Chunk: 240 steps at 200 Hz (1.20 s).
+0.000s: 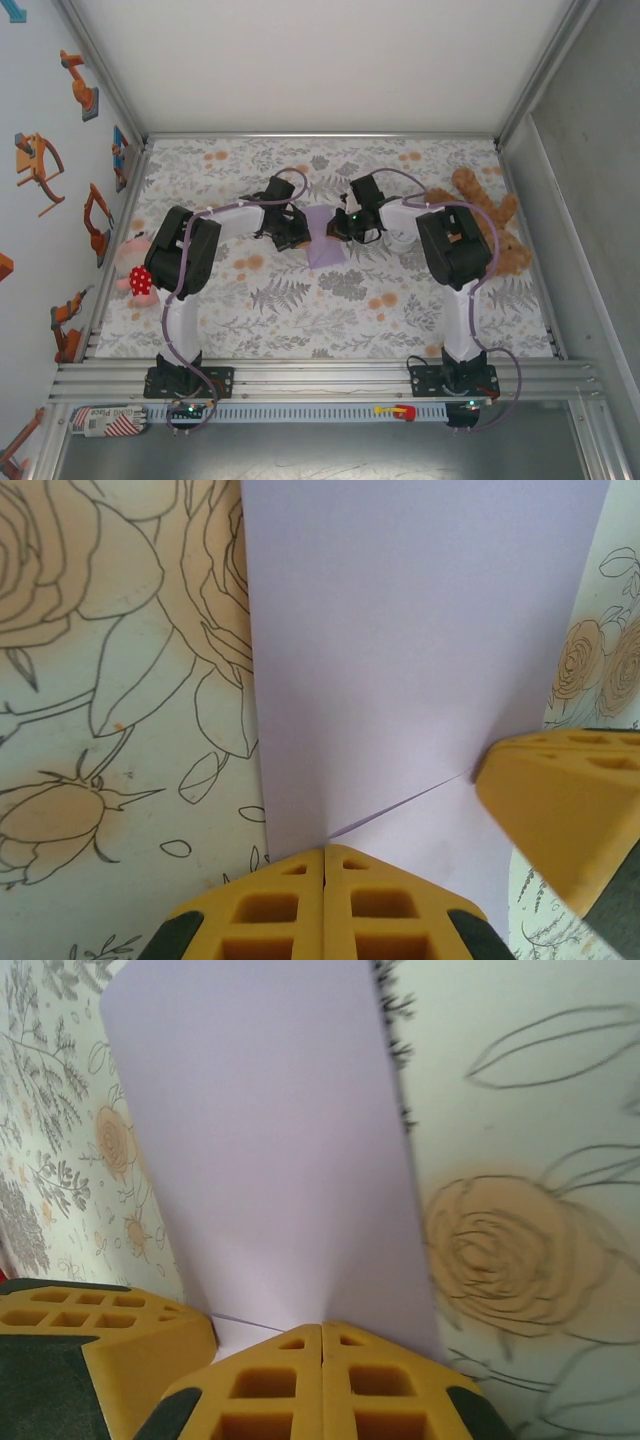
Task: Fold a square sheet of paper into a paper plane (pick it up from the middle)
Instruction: Fold the triangle a second time at the center of the table.
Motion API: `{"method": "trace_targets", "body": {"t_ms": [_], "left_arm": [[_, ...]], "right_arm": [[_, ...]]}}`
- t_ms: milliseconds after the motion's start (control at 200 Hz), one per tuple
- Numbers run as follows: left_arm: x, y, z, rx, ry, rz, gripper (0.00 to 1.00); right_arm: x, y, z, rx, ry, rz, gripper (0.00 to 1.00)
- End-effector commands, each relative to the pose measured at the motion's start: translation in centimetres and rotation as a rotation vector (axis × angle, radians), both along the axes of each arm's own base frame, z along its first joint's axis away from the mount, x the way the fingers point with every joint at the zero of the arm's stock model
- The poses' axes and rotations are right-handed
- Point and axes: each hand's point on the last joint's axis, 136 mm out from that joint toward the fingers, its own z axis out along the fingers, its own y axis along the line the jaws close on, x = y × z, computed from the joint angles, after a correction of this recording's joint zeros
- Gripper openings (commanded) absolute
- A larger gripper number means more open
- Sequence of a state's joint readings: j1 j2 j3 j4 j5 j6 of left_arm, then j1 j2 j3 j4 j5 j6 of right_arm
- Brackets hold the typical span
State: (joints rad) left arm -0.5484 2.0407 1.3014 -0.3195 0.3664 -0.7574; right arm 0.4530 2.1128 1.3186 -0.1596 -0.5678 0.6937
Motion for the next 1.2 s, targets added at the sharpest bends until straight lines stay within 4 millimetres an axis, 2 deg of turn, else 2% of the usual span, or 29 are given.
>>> {"method": "trace_targets", "body": {"t_ms": [0,90,195,401,496,596,751,1032,1132,1197], "left_arm": [[-2.1,4.6,-4.6,0.211,0.109,0.019,0.00],[-1.2,4.4,-4.0,0.208,0.082,0.002,0.00],[-0.2,3.7,-3.1,0.191,0.036,-0.047,0.00],[0.6,2.4,-2.3,0.151,-0.010,-0.142,0.00],[0.4,2.1,-2.3,0.138,-0.010,-0.165,0.00],[0.2,2.0,-2.5,0.128,-0.005,-0.181,0.00],[0.2,1.7,-2.5,0.111,-0.002,-0.188,0.00],[0.6,1.4,-1.8,0.093,-0.011,-0.177,0.00],[1.2,1.1,-0.1,0.071,-0.035,-0.155,0.01],[1.8,0.8,1.8,0.049,-0.078,-0.135,0.03]], "right_arm": [[1.9,-4.7,-0.8,-0.103,-0.003,-0.138,0.00],[2.3,-4.4,1.0,-0.087,-0.043,-0.123,0.00],[1.8,-3.2,2.8,-0.048,-0.078,-0.085,0.00],[-0.7,0.3,3.3,-0.006,-0.081,0.031,0.00],[-1.5,1.8,2.9,0.023,-0.058,0.069,0.00],[-1.5,2.8,2.6,0.052,-0.038,0.082,0.00],[-1.2,3.3,2.0,0.052,-0.018,0.097,0.00],[-2.5,1.9,-1.3,-0.021,0.053,0.088,0.00],[-3.4,1.0,-2.8,-0.064,0.094,0.081,0.00],[-3.9,0.4,-3.7,-0.098,0.115,0.074,0.00]]}}
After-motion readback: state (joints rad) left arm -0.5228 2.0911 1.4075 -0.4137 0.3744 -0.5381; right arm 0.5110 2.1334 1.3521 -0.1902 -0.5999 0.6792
